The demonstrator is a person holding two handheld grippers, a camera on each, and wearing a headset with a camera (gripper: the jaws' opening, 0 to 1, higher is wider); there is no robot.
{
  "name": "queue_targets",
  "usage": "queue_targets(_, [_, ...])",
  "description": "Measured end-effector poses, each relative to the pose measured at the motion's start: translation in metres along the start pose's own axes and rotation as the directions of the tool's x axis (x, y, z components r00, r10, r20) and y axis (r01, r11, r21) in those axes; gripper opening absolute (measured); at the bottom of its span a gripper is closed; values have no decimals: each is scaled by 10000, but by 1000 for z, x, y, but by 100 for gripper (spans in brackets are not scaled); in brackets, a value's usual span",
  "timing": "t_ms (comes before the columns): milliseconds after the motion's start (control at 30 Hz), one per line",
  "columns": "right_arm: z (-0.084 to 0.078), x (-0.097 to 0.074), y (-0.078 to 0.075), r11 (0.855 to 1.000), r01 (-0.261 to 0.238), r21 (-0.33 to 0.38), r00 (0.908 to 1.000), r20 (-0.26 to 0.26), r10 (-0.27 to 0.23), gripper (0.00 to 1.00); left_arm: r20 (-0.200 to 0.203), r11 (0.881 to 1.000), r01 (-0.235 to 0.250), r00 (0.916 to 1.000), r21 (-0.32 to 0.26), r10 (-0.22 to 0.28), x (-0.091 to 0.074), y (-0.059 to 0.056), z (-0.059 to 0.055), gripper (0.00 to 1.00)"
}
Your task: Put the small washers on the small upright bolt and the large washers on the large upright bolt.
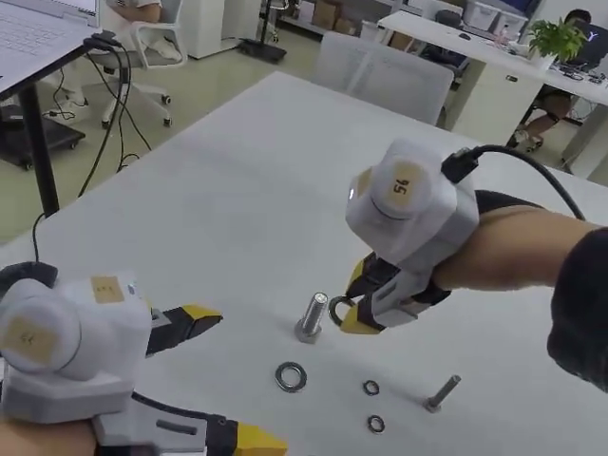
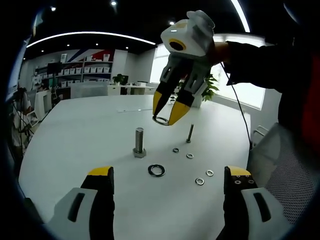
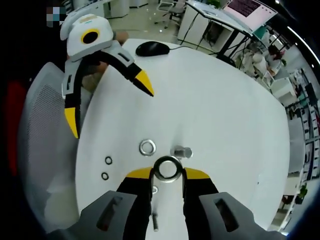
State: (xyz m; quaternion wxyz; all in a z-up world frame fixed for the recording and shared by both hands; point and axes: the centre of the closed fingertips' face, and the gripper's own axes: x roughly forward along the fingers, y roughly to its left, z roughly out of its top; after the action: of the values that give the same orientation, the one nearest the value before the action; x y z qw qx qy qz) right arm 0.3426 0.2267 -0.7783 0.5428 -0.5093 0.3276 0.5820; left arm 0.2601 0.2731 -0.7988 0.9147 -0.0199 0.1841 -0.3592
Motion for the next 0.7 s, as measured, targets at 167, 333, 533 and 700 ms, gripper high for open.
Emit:
queue_targets(167, [5, 5, -9, 9999, -48, -113, 10000, 55, 48, 23, -83, 9999, -102, 9999, 5, 102, -1, 1, -2, 91])
queue_targets(333, [7, 11, -18, 9997, -122, -224, 9999, 19, 122, 23, -207, 9998, -200, 9996, 80, 202, -1, 1, -4, 91])
queue_targets(533, [13, 18, -24, 9991, -320, -280, 9994, 90, 323, 23, -273, 9996, -270, 9993, 80, 272, 0, 2, -5, 91])
queue_targets(700, [10, 26, -27, 9983, -484, -313, 9988, -26, 483, 23, -316, 9994, -306, 9990, 129, 310, 1, 2, -6, 91])
